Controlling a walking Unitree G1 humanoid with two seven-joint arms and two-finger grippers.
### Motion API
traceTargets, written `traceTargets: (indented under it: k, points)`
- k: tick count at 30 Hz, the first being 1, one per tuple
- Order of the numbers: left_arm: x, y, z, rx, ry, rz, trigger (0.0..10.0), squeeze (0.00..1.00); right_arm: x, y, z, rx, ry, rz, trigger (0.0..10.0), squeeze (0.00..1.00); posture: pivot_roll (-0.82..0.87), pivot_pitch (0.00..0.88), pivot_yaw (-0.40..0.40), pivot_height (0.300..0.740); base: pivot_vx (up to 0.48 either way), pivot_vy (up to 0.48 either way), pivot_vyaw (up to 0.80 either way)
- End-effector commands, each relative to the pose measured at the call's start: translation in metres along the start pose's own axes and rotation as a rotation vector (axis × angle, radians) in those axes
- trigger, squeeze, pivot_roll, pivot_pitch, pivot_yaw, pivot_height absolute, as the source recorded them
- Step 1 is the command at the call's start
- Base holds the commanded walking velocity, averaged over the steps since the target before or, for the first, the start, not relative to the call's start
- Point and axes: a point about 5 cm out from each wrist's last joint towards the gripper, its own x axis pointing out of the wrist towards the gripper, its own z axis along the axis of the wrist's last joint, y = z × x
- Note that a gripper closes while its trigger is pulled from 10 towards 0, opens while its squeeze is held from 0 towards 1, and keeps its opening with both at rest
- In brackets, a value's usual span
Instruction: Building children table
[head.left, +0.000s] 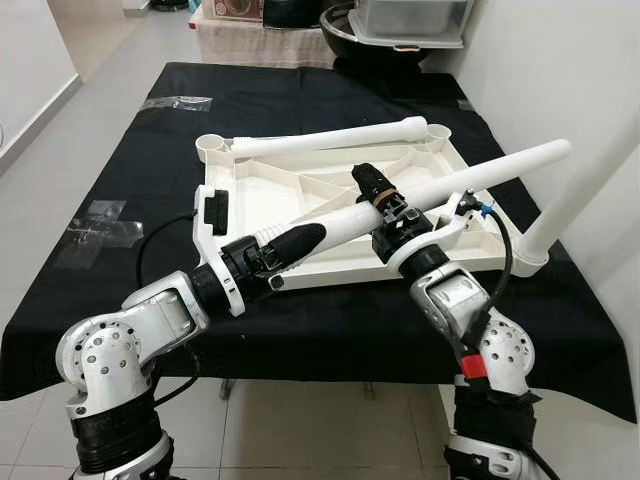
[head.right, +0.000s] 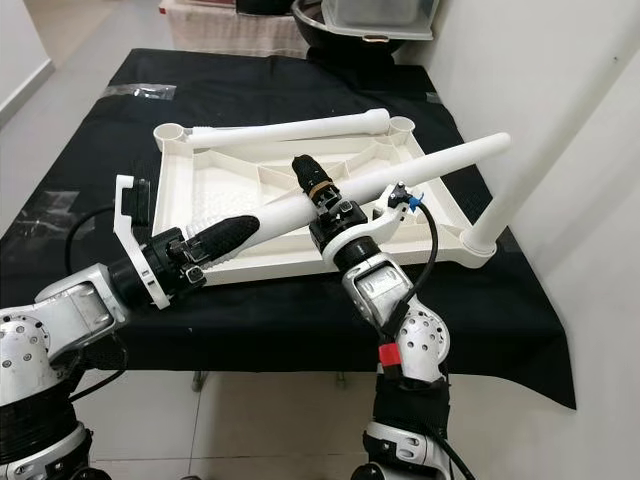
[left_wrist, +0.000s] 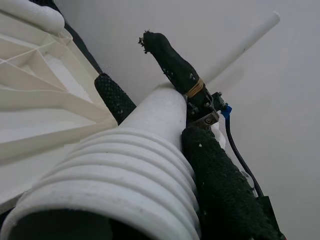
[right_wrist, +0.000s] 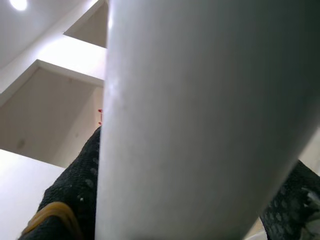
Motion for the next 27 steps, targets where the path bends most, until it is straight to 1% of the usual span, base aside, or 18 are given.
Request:
traceTargets:
  k: [1, 8, 19, 20, 21, 22, 26, 27]
  points:
    - [0.0049, -0.0105, -0.0069, -0.002, 0.033, -0.064, 10.0, 0.0, 0.0157, 0.016, -0.0113, 0.035, 0.013, 0.051, 10.0, 0.0, 0.08, 0.107, -0.102, 0.74, 0.0, 0.0, 0.0]
    - [0.0038, -0.0103, -0.0095, 0.0, 0.047, -0.059, 10.0, 0.0, 0.0173, 0.017, -0.0073, 0.024, 0.004, 0.054, 10.0, 0.0, 0.07, 0.107, -0.101, 0.74, 0.0, 0.0, 0.0]
    - [0.0005, -0.008, -0.0115, 0.002, 0.058, -0.043, 10.0, 0.0, 0.0175, 0.0179, -0.0078, 0.024, 0.01, 0.067, 10.0, 0.0, 0.08, 0.109, -0.098, 0.74, 0.0, 0.0, 0.0]
    - [-0.0002, -0.0072, -0.0115, -0.001, 0.059, -0.041, 10.0, 0.0, 0.0174, 0.0179, -0.0084, 0.024, 0.012, 0.069, 0.0, 0.0, 0.07, 0.111, -0.096, 0.74, 0.0, 0.0, 0.0]
    - [-0.0002, -0.0072, -0.0115, -0.001, 0.059, -0.041, 10.0, 0.0, 0.0174, 0.0179, -0.0084, 0.024, 0.012, 0.069, 0.0, 0.0, 0.07, 0.111, -0.096, 0.74, 0.0, 0.0, 0.0]
    - [-0.0017, -0.0054, -0.0132, -0.004, 0.061, -0.035, 10.0, 0.0, 0.0168, 0.0161, -0.0094, 0.023, 0.015, 0.068, 0.0, 0.0, 0.08, 0.089, -0.091, 0.74, 0.0, 0.0, 0.0]
    - [-0.0014, -0.0053, -0.0122, -0.003, 0.06, -0.03, 10.0, 0.0, 0.0172, 0.0172, -0.0092, 0.021, 0.019, 0.069, 0.0, 0.0, 0.08, 0.103, -0.086, 0.74, 0.0, 0.0, 0.0]
    - [-0.0014, -0.0045, -0.0125, -0.002, 0.06, -0.028, 10.0, 0.0, 0.0172, 0.0167, -0.0102, 0.022, 0.021, 0.067, 0.0, 0.0, 0.08, 0.088, -0.092, 0.74, 0.0, 0.0, 0.0]
